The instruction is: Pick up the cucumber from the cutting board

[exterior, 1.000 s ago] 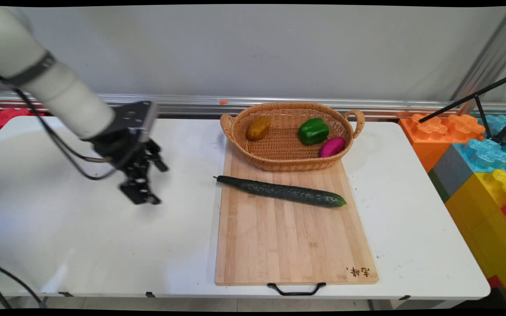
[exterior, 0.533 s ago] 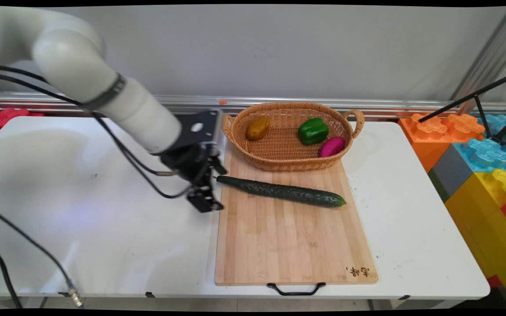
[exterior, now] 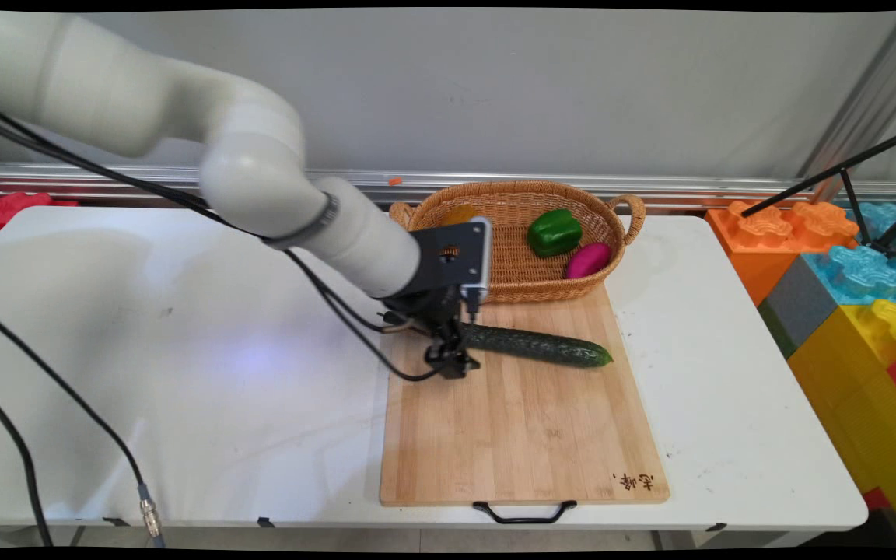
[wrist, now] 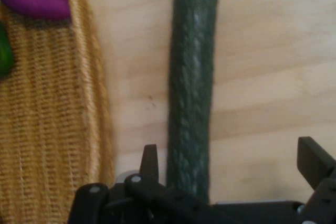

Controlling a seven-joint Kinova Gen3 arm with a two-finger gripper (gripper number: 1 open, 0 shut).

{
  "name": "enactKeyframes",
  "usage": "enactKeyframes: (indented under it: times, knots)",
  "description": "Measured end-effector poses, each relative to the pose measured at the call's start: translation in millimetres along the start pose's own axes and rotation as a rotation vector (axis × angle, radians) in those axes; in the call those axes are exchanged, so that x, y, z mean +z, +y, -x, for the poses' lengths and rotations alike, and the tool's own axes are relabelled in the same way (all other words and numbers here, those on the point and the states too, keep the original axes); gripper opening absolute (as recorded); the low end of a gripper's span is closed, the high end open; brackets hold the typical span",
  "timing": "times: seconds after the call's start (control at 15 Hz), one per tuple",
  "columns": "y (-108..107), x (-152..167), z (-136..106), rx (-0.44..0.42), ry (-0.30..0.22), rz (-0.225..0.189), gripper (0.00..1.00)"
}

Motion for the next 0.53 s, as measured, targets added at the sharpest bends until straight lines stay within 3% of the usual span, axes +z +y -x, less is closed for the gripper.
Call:
enactKeyframes:
  times: [0.2, 0.53]
  knots:
    - [-2.2, 25.7, -9.0, 0.018, -0.007, -0.028, 1.0]
    - [-2.2, 57.8, -19.8, 0.034, -0.018, -0.04, 1.0]
